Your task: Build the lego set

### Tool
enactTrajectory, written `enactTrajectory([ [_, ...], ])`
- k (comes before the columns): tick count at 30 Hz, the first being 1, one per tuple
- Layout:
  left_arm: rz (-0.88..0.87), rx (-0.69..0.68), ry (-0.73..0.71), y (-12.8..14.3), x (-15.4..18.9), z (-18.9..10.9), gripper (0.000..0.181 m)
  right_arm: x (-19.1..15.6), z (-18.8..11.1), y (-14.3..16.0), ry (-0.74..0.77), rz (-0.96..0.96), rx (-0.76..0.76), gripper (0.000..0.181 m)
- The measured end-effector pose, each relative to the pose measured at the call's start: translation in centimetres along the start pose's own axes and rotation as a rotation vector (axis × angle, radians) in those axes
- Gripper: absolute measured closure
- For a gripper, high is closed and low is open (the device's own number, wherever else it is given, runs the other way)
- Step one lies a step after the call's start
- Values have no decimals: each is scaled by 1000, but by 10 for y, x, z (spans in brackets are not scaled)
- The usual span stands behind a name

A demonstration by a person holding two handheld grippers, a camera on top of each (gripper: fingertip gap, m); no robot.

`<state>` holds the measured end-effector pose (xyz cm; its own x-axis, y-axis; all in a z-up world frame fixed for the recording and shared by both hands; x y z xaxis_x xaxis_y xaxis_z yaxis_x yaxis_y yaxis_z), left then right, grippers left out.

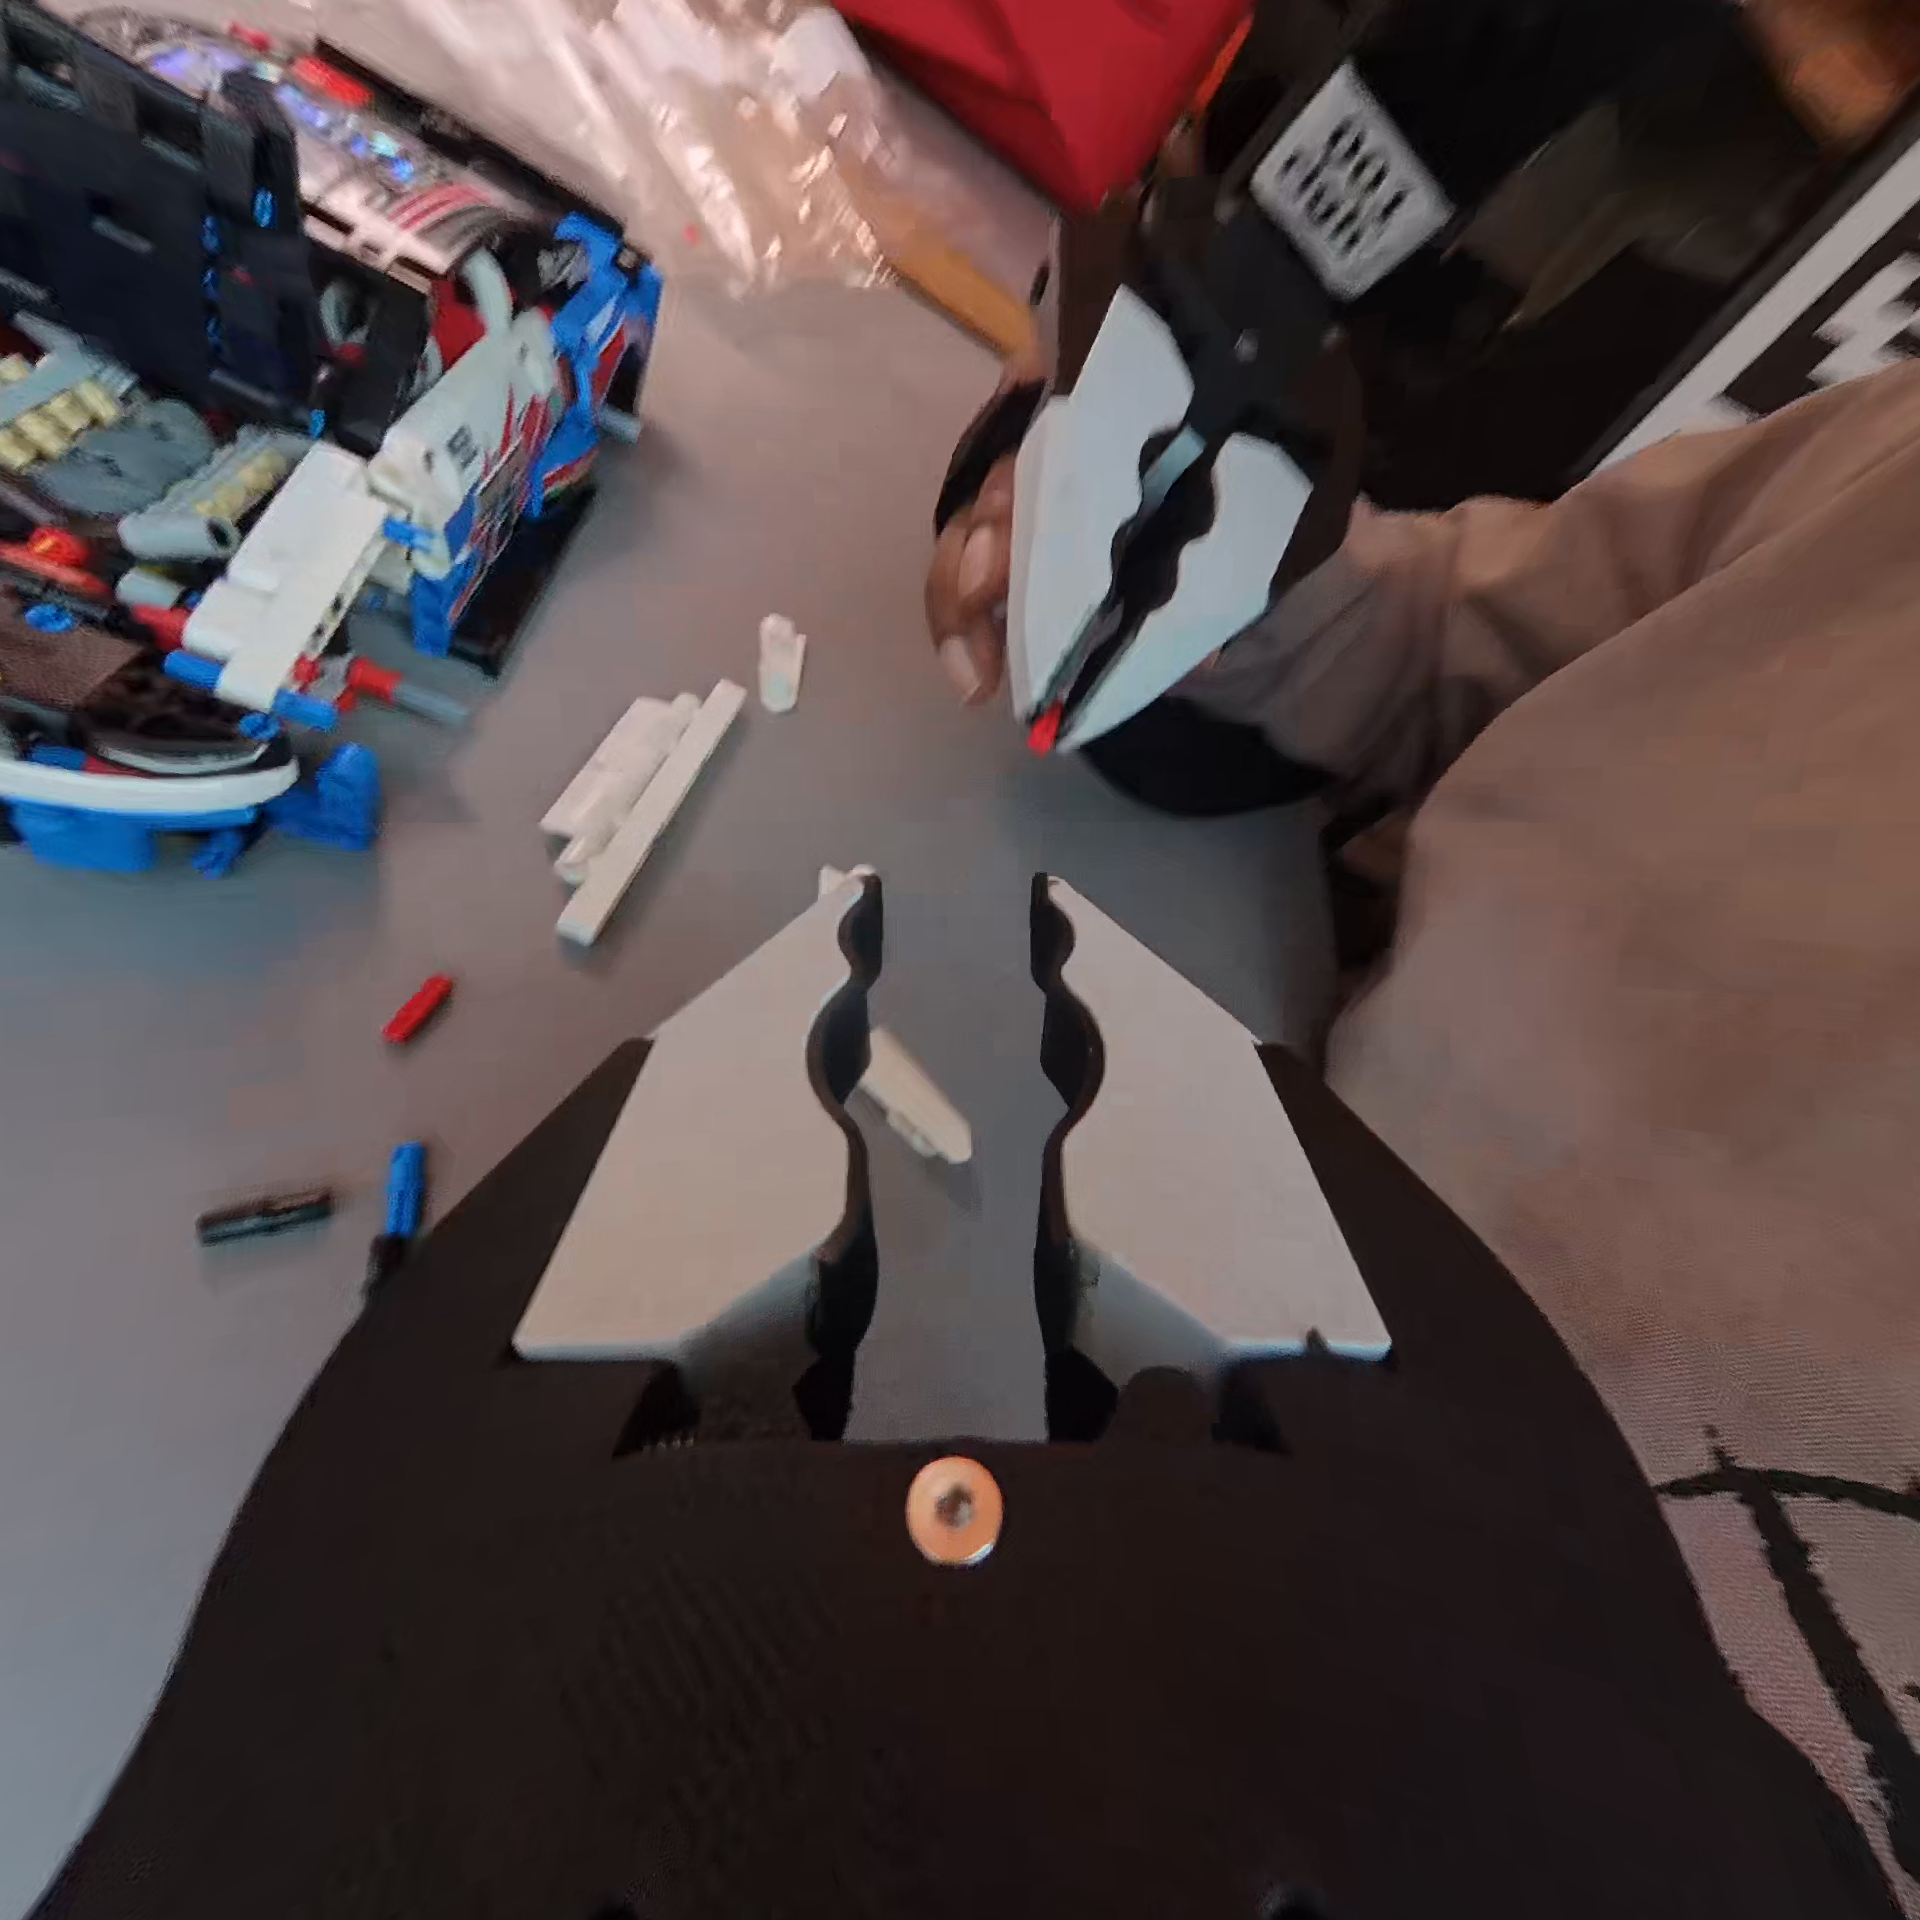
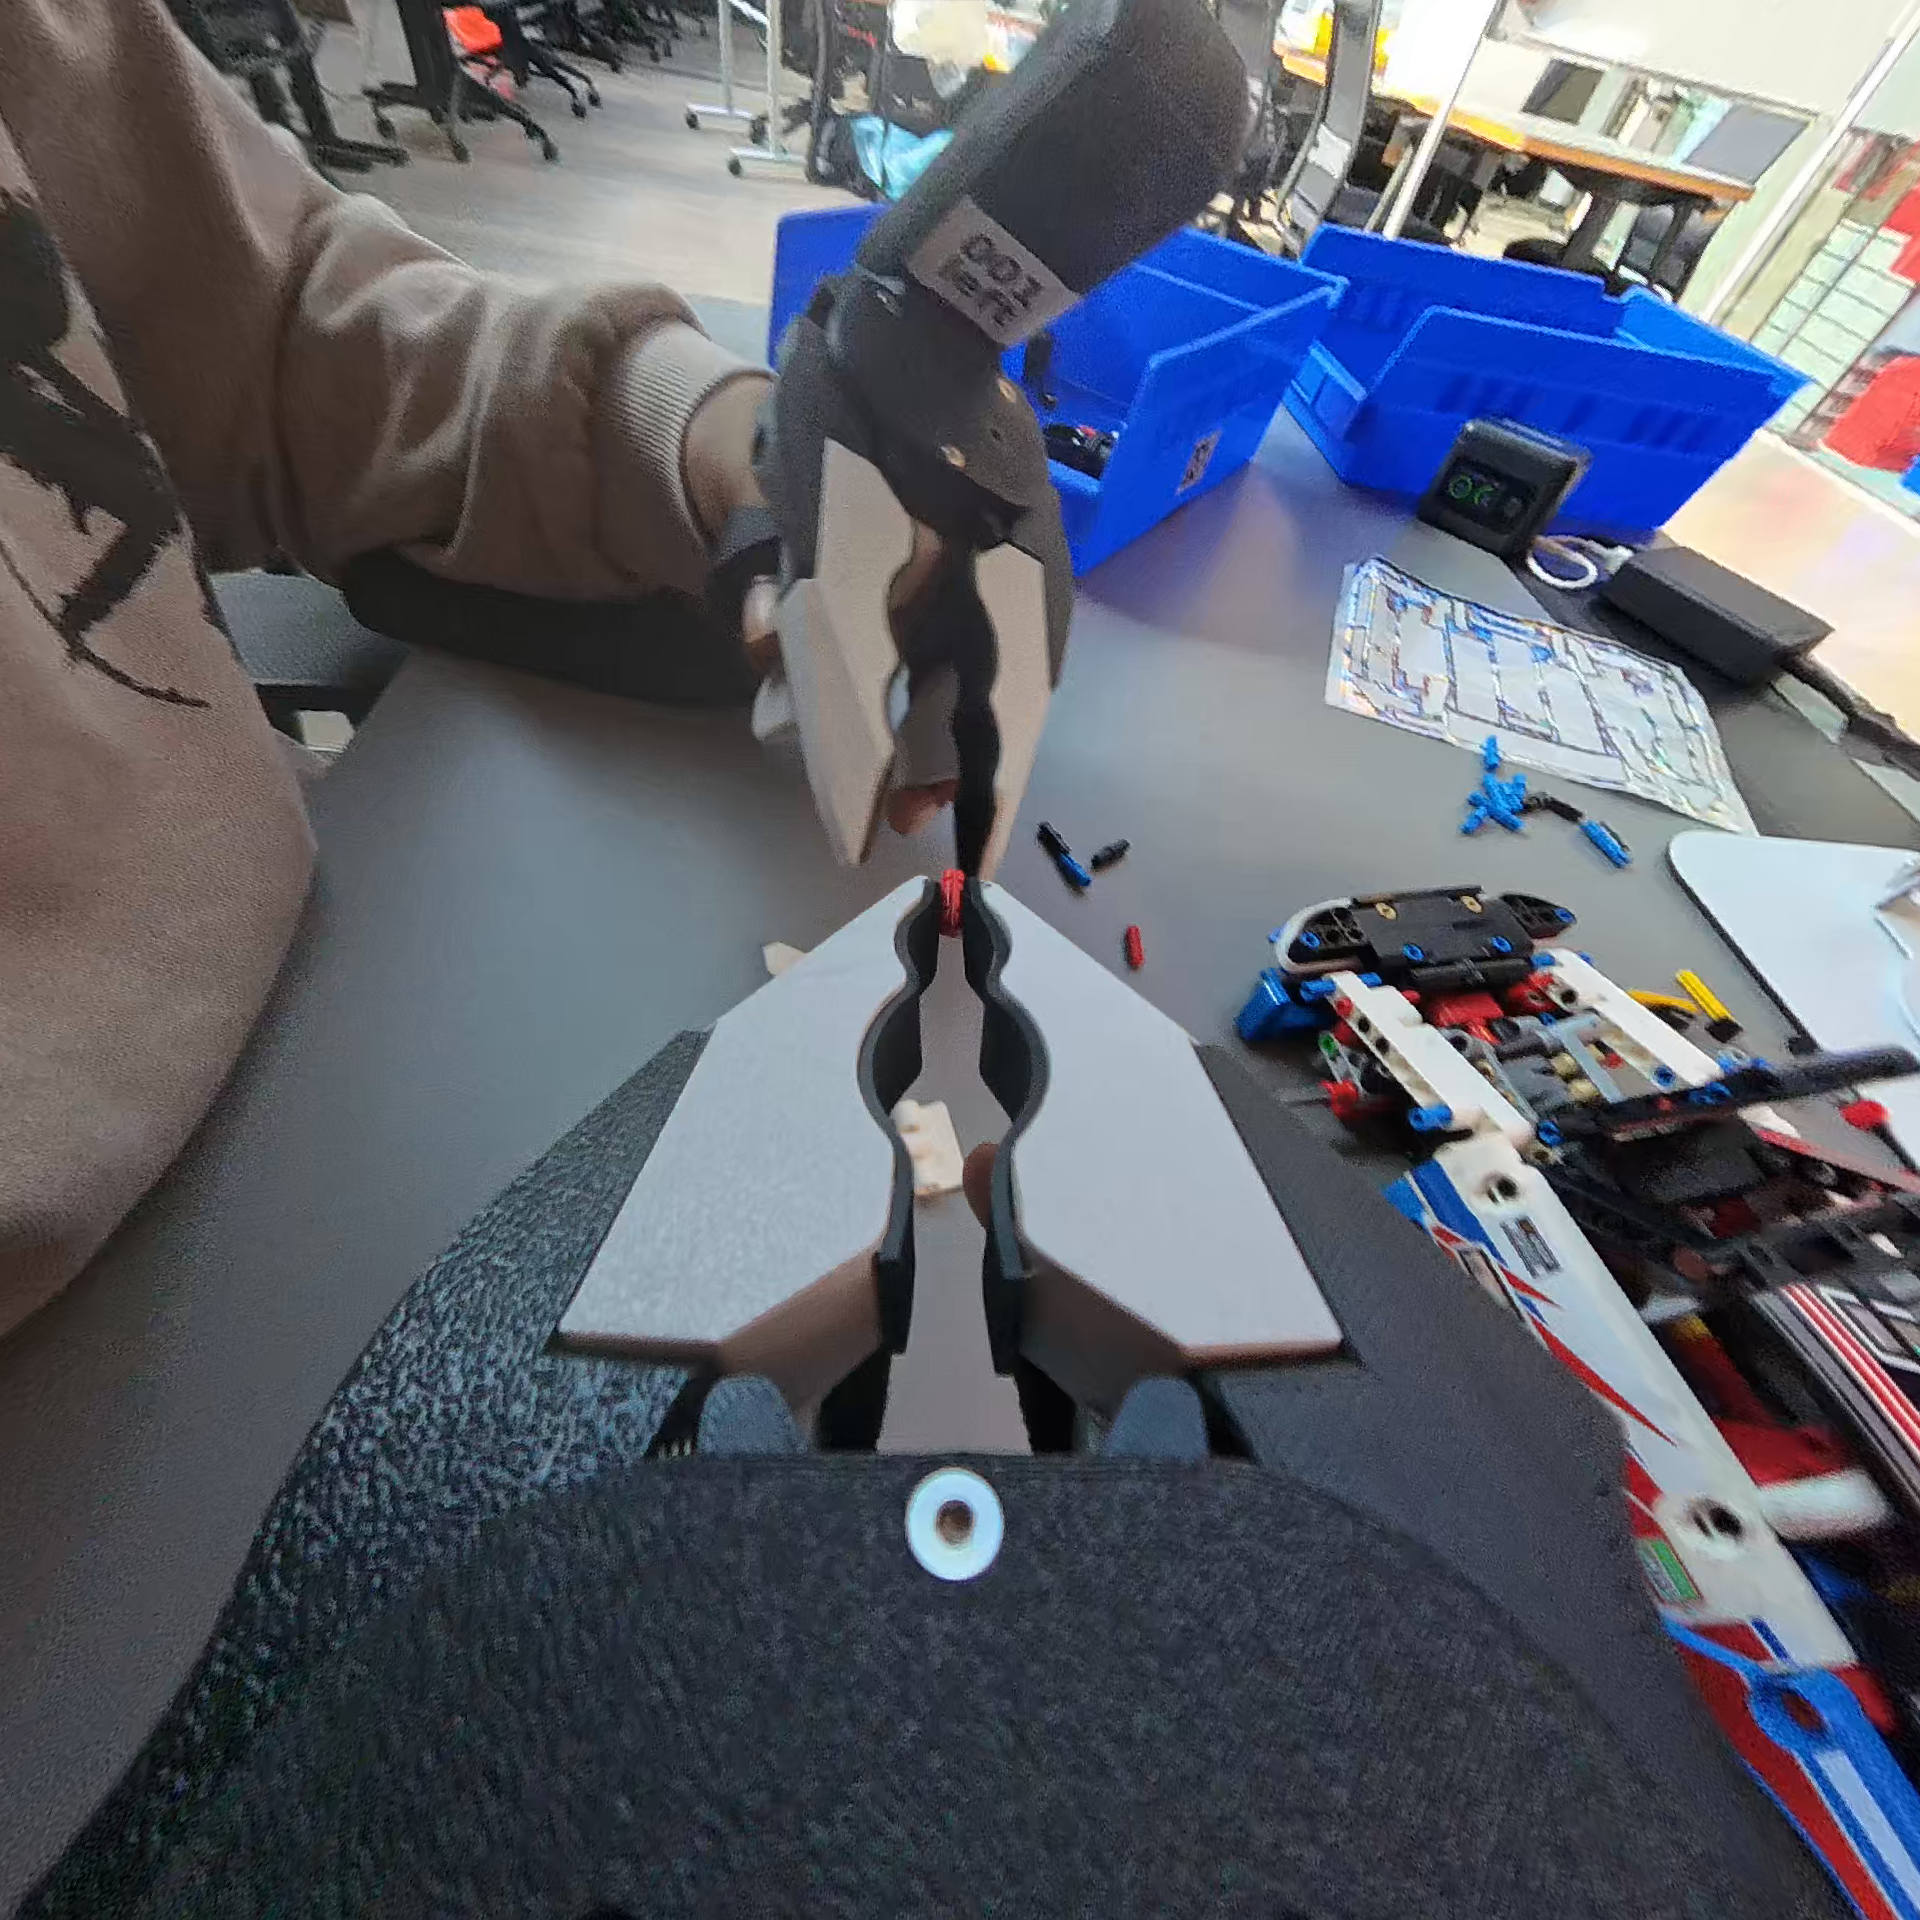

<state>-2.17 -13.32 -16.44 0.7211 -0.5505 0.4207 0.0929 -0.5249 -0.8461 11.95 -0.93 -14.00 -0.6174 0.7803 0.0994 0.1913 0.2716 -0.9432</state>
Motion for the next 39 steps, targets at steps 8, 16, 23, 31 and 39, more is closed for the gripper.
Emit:
enactTrajectory([
  [8,99,-375,-380,30,23,21,146,18,-13,18,86,26,-79,179],
  [16,288,-452,-551,36,37,33,167,7,-22,27,78,23,-71,179],
  [23,50,-198,-159,23,27,23,170,-10,-29,24,27,-38,10,179],
  [31,44,-2,230,-4,25,32,170,-25,-30,14,-29,-124,65,179],
  [39,58,-67,269,0,6,45,170,-20,-27,28,-67,-114,-49,180],
])
Point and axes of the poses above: each gripper's, where its closed fingertips meet, z out along the fingers, y out of its underside, x = y × z across the jaws, the point moved 9 cm from there along -z, back along the fingers, and after that the axes turned 3 degrees about z, right-handed, at the moved point
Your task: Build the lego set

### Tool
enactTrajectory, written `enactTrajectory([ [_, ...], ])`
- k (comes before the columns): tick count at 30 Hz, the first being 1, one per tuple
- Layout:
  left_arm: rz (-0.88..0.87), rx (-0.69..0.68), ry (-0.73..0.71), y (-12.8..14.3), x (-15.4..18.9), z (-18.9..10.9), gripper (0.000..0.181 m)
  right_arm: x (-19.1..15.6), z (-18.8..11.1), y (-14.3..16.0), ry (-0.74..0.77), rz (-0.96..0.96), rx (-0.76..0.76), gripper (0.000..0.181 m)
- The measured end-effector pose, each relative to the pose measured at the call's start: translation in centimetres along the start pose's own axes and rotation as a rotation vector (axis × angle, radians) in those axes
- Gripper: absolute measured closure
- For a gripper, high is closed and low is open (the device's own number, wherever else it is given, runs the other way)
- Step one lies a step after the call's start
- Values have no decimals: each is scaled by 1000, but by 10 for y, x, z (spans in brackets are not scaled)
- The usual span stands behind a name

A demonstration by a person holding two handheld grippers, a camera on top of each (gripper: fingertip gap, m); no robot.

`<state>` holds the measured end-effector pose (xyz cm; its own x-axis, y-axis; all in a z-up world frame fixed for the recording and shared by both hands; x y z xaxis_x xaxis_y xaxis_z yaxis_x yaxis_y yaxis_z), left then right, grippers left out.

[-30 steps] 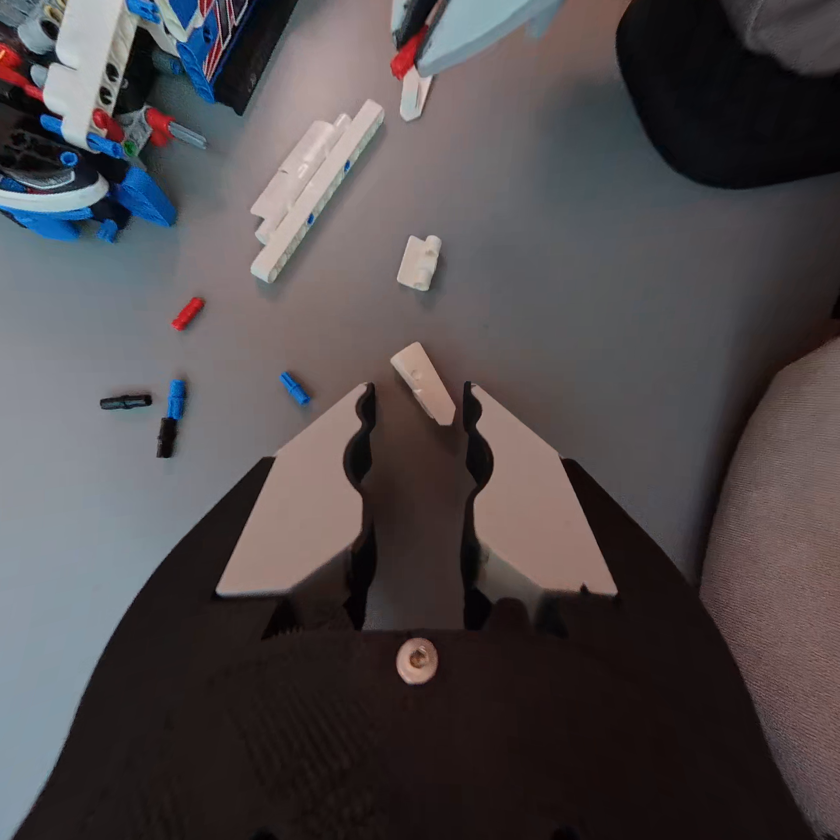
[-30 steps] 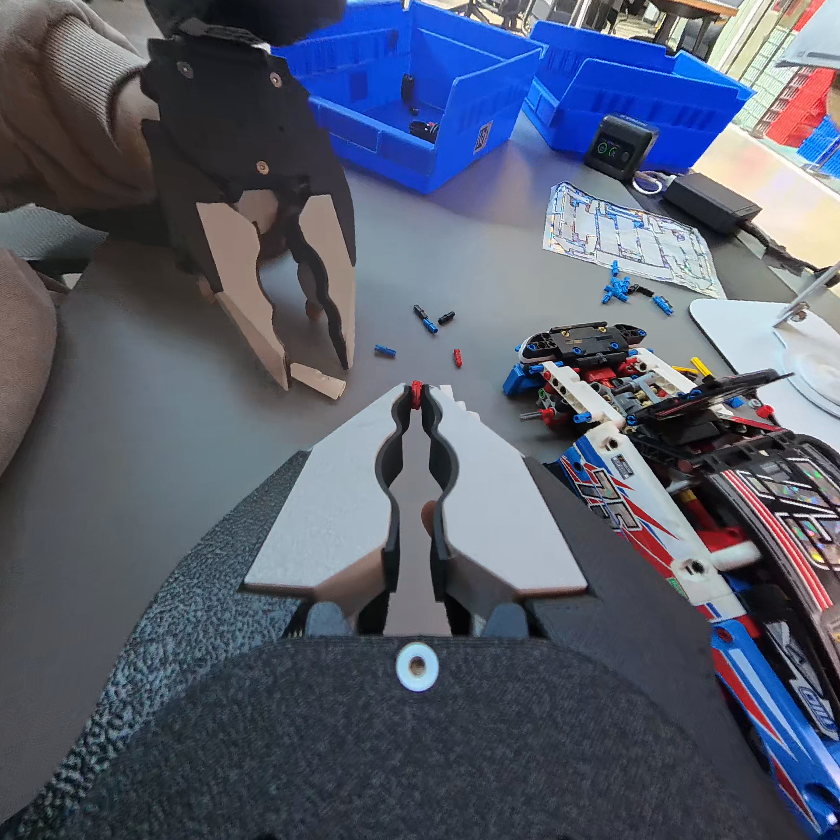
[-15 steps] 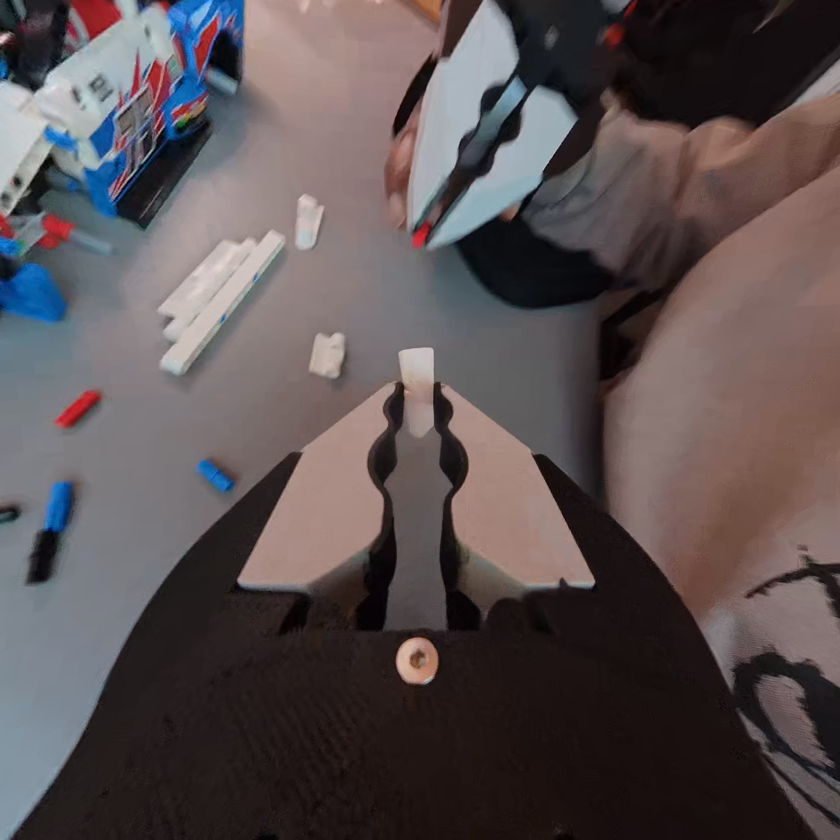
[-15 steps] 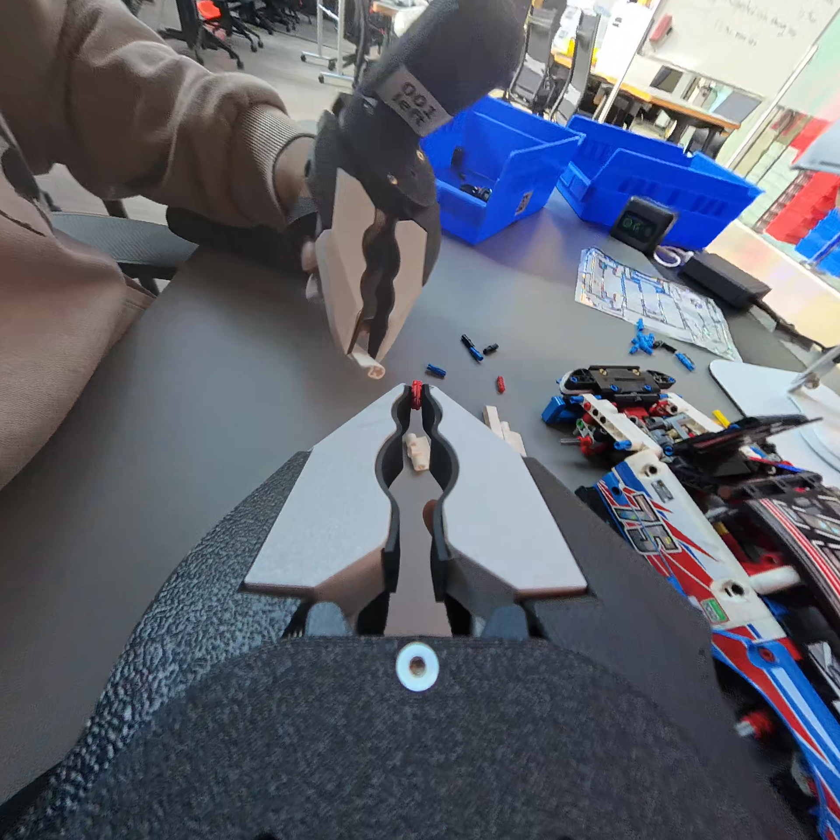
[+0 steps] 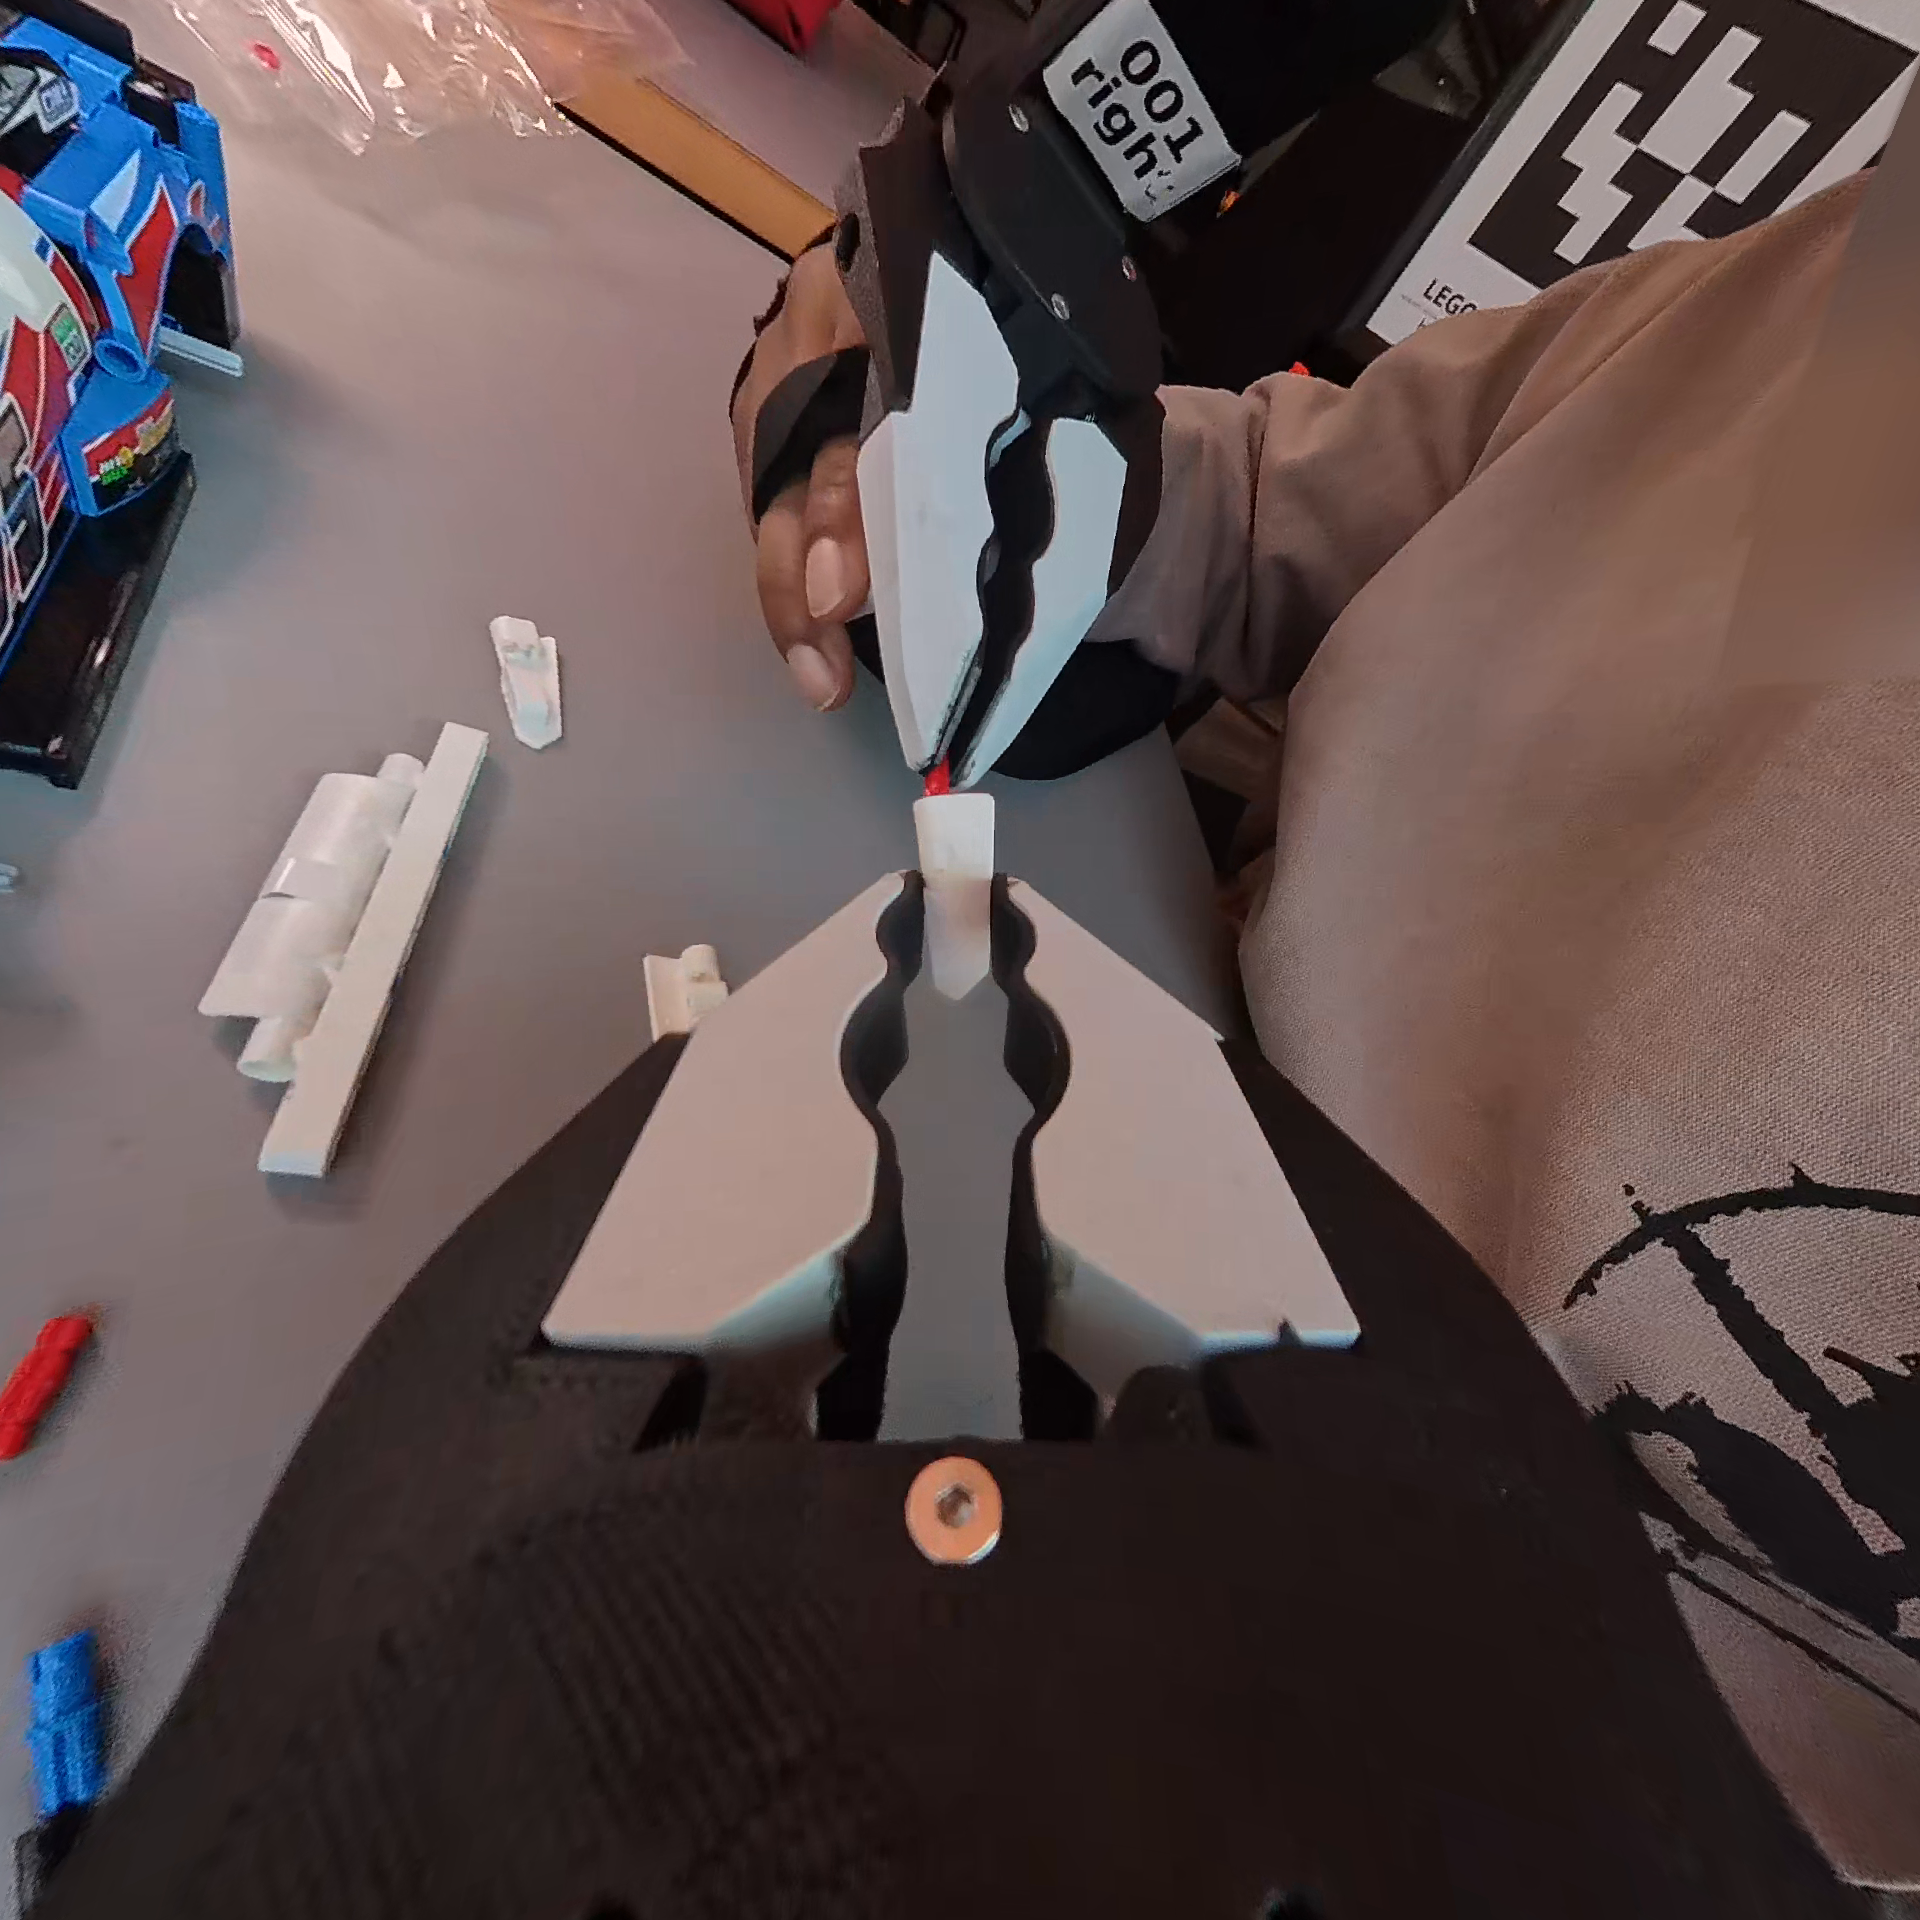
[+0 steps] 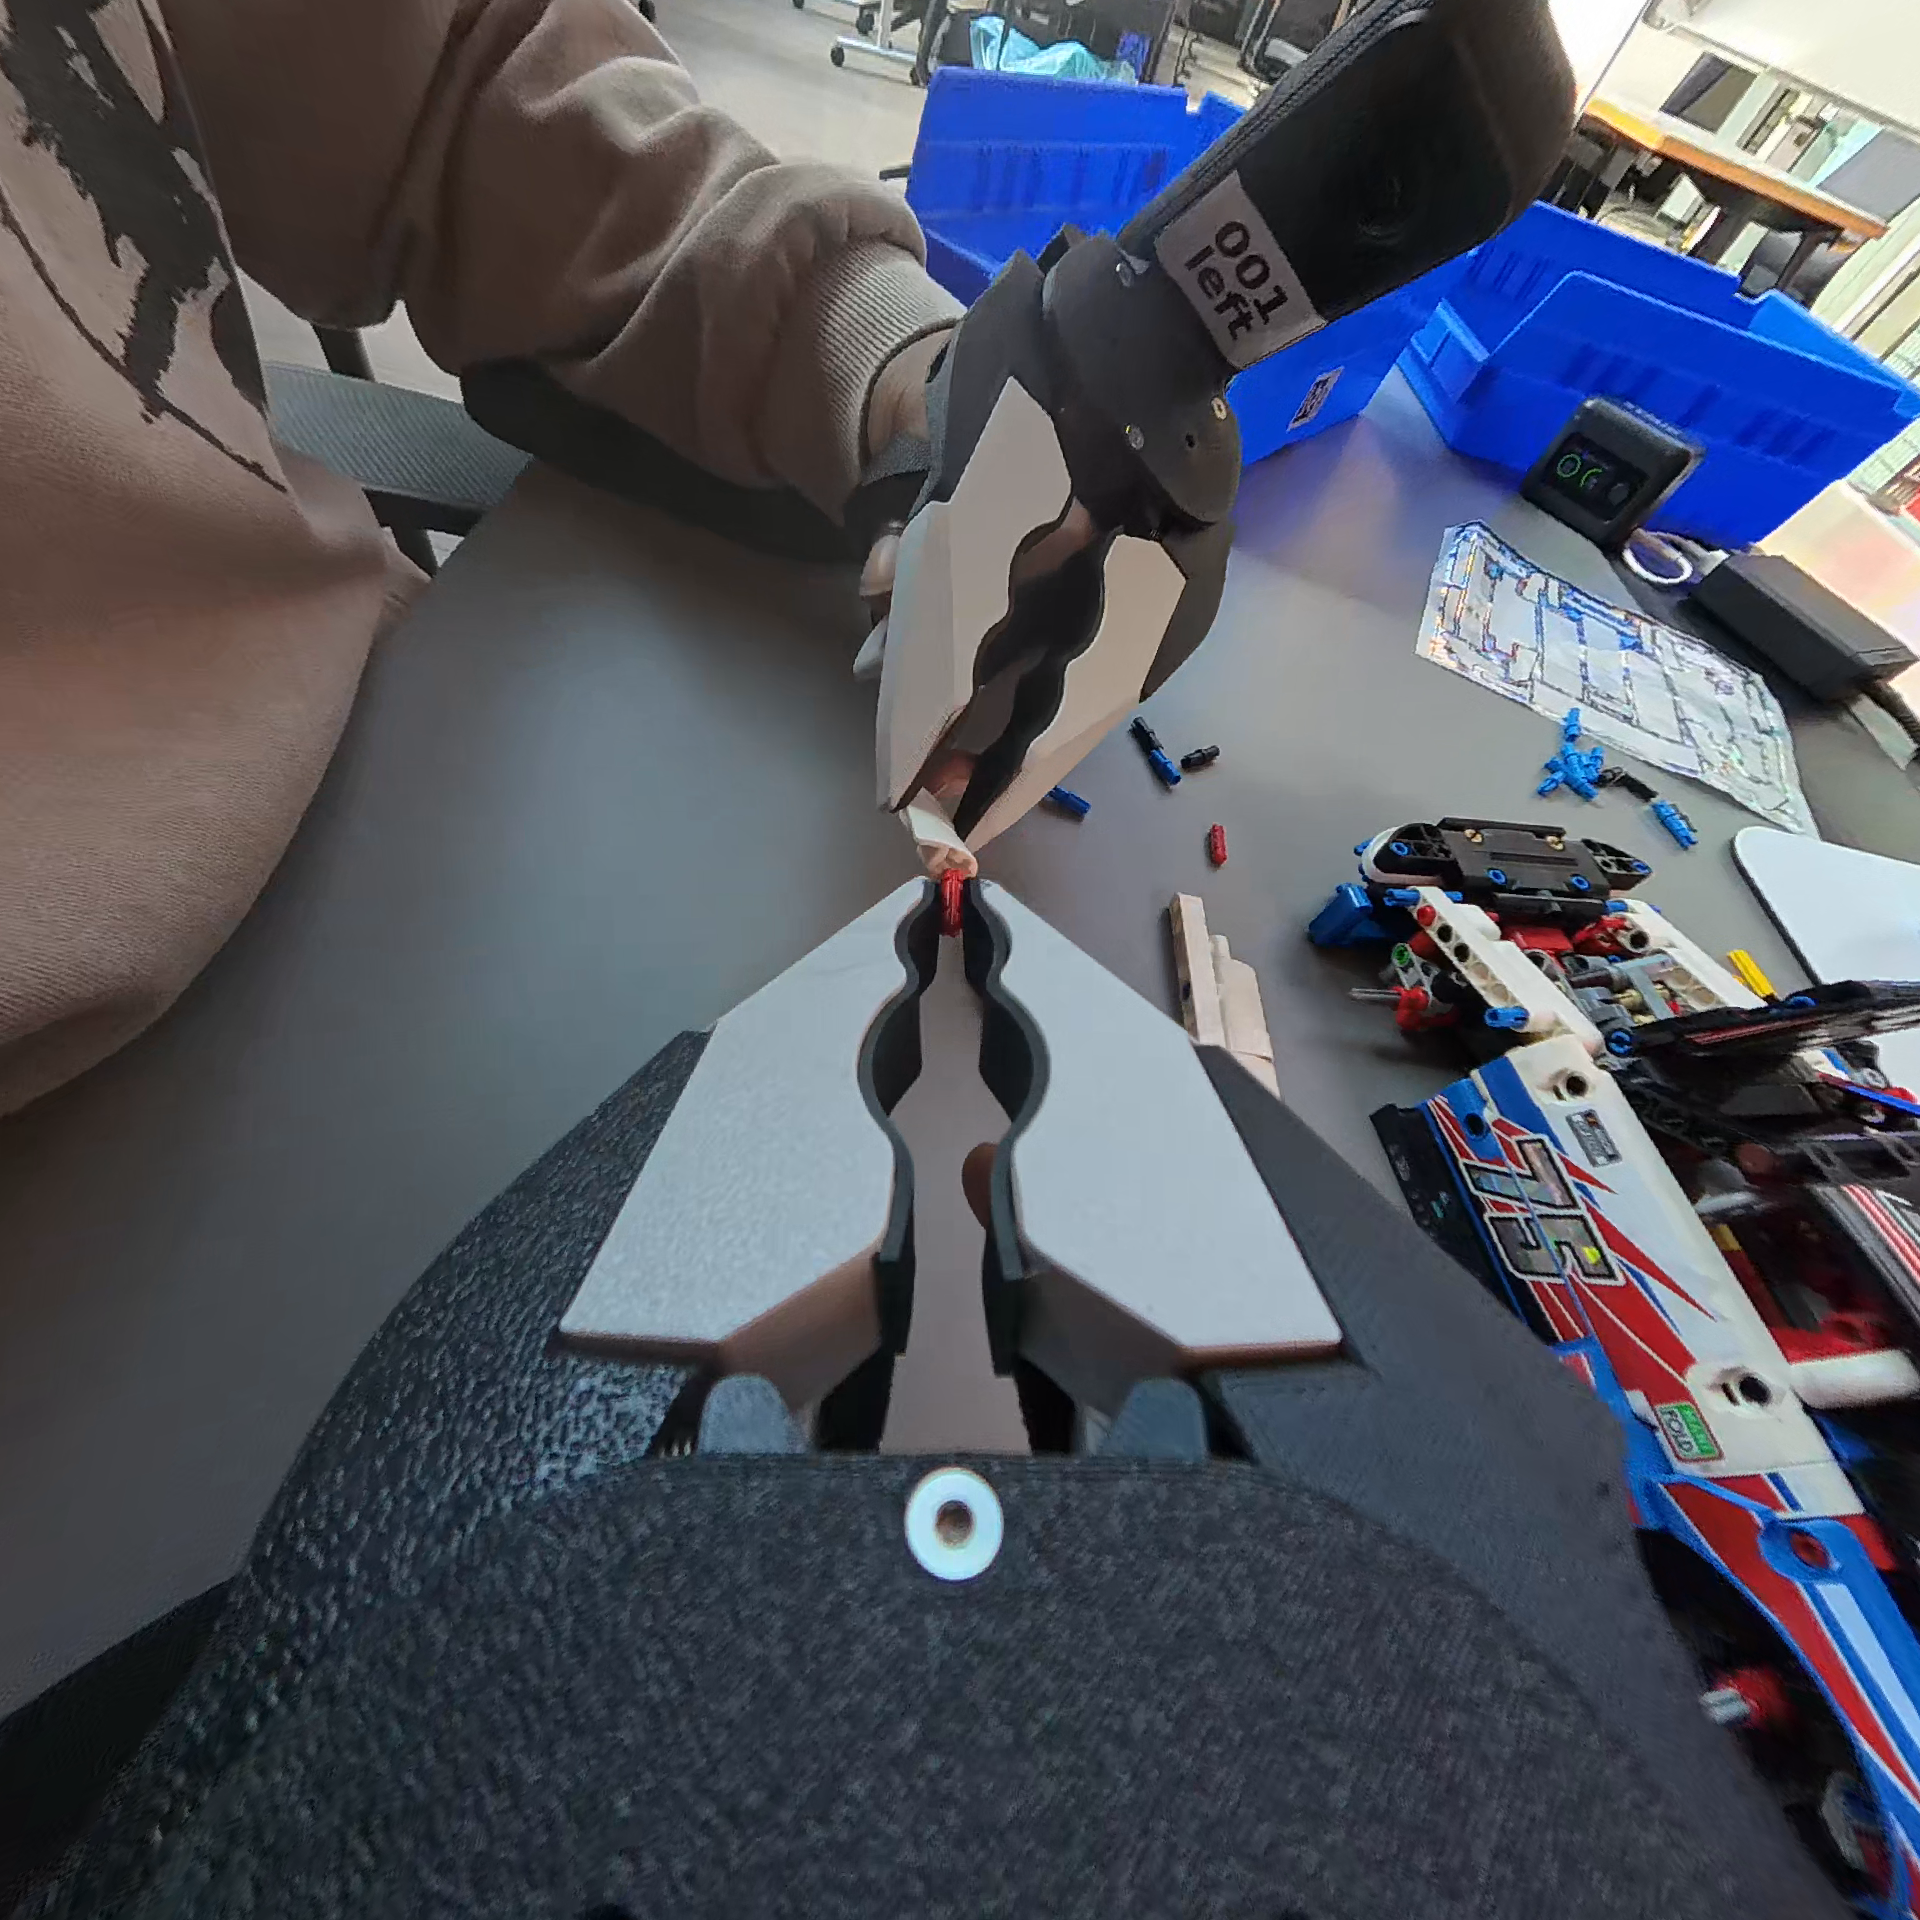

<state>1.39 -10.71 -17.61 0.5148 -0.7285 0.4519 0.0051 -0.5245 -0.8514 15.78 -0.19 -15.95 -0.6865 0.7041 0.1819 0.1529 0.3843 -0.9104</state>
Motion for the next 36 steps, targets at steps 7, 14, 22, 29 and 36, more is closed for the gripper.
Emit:
enactTrajectory([
  [7,-9,-44,37,6,0,3,170,-4,5,2,-41,-4,-18,180],
  [14,-47,-43,100,8,2,7,170,-8,4,2,-92,-4,-9,180],
  [22,-169,-18,217,11,6,10,171,-14,2,-2,-158,-10,24,180],
  [29,-224,-31,245,14,8,13,171,-18,4,-3,-170,-30,1,180],
  [36,-223,-103,223,19,8,19,171,-23,8,1,-202,-46,-72,180],
])
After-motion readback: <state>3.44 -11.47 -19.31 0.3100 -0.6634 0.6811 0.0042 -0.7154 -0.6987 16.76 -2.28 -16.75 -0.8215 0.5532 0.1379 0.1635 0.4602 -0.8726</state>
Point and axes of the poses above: each gripper's, where its closed fingertips meet, z out along the fingers, y out of its underside, x = y × z across the jaws, the point moved 9 cm from there along -z, back along the fingers, and after that the axes turned 3 degrees about z, right-handed, at the moved point
